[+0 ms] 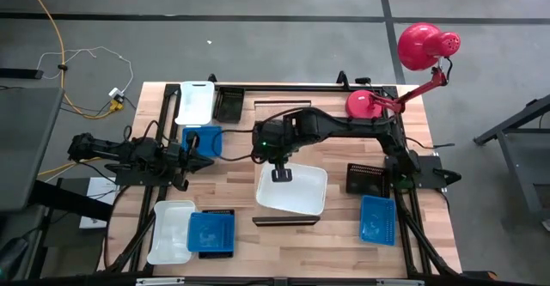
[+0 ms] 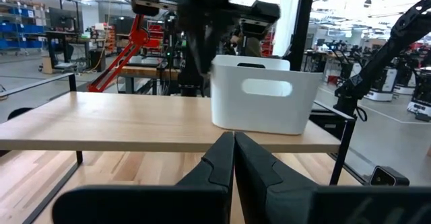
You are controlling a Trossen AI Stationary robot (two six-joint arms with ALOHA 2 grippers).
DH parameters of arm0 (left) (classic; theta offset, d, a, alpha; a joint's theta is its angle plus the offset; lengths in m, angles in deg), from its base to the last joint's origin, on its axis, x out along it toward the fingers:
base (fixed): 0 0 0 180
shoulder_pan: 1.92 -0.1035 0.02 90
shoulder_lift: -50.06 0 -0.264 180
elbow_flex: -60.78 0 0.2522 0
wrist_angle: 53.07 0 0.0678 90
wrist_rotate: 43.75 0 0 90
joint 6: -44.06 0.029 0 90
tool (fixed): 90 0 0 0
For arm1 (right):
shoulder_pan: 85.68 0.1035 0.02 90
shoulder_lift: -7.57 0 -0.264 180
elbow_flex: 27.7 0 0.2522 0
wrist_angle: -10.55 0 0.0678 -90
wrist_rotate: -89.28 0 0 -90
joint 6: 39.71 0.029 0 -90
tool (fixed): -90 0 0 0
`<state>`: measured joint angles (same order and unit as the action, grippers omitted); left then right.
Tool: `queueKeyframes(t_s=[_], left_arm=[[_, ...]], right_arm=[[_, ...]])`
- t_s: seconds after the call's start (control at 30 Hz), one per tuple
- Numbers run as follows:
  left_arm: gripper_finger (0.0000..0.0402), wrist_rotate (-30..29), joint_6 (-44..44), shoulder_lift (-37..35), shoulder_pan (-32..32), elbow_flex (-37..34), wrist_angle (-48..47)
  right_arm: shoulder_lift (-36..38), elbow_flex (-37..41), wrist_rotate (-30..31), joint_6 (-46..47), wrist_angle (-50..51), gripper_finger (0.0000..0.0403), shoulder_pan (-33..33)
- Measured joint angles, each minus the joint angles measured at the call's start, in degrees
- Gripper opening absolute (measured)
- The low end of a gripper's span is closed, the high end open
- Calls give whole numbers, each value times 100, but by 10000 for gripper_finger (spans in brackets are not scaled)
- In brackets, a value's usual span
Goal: Stack baskets on shelf by color
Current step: Put the right white bin on the shelf
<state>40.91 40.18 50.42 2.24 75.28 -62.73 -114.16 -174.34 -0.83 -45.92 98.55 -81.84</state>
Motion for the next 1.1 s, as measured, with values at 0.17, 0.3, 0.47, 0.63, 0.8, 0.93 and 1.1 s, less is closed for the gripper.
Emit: queueKeyframes(t_s=[0.17,0.3,0.47,0.63,0.8,0.93,1.1], left_arm=[[1,0,0,0,0,0,0],[1,0,0,0,1,0,0],[1,1,1,0,0,0,0],[1,2,0,0,0,2,0],[1,14,1,-1,1,0,-8],[1,15,0,11,2,0,0],[1,16,0,11,2,0,2]], right_arm=[[2,0,-46,-32,-185,0,120],[2,0,-53,-237,-273,0,211],[73,-207,654,-120,588,0,280],[603,39,1394,916,1628,0,343],[1514,965,1554,1748,1550,0,726],[2433,2302,1554,2504,1438,0,1089],[3538,3760,1158,3809,1460,0,1598]])
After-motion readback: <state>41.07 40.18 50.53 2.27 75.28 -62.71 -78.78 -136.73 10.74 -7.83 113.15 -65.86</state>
